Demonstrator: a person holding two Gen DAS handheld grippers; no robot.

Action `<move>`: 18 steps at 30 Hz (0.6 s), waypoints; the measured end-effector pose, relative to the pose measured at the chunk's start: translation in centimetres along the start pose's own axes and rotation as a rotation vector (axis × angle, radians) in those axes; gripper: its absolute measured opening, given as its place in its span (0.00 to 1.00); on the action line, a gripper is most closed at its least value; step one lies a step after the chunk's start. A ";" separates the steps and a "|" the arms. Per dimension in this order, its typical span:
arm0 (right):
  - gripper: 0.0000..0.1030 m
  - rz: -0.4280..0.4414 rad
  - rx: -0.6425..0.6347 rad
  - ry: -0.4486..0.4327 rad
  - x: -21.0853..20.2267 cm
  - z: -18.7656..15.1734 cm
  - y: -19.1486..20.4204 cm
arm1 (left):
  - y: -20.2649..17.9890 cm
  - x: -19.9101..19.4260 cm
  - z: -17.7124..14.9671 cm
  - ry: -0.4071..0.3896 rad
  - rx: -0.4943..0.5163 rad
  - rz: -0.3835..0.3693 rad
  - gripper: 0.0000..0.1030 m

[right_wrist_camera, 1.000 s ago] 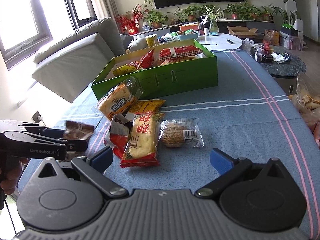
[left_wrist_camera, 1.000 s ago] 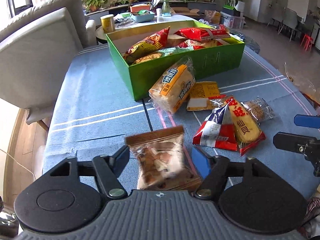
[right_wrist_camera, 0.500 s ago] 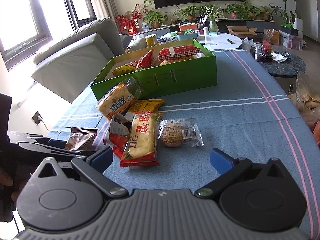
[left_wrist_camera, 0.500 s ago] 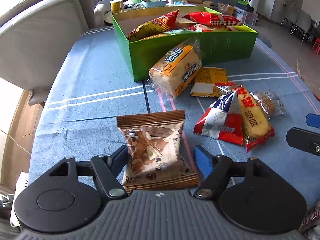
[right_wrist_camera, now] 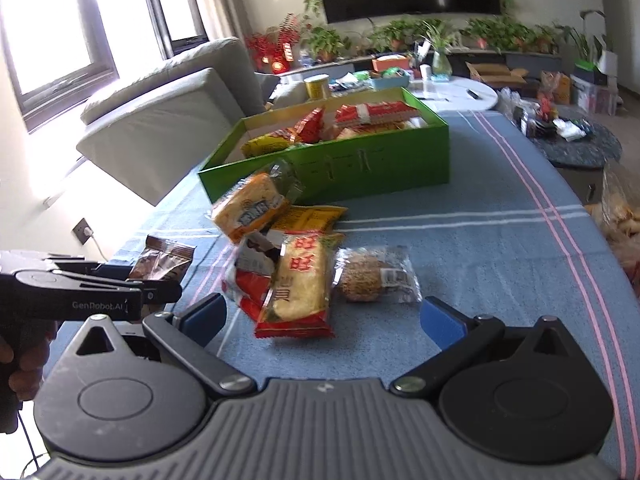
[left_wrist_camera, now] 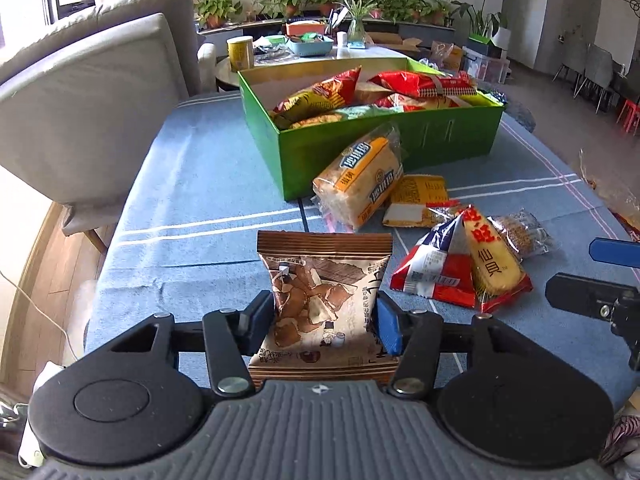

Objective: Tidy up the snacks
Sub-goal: 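Grasp the red-and-white snack bag with the right tool while the left tool holds the cookie bag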

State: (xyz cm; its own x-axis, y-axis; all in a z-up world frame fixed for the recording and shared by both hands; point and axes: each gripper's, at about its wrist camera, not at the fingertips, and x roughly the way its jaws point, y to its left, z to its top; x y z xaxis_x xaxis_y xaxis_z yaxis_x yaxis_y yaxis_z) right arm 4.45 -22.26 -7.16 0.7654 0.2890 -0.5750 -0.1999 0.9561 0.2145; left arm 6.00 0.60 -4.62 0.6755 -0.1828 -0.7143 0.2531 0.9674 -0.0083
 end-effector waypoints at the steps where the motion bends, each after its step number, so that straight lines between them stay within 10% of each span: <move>1: 0.58 0.008 -0.018 -0.010 -0.1 0.1 0.4 | 0.2 -0.2 0.0 -0.004 -0.008 -0.002 0.50; 18: 0.58 0.133 -0.157 0.034 5.3 1.5 5.2 | 3.5 -0.8 -0.8 -0.030 -0.105 -0.002 0.50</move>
State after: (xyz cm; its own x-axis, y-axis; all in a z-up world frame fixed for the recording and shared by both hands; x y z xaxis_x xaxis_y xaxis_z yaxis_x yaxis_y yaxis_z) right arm 8.39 -15.79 -7.85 0.7054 0.4119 -0.5768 -0.3927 0.9046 0.1657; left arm 5.81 4.29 -4.60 0.6961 -0.1889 -0.6926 0.1817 0.9797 -0.0845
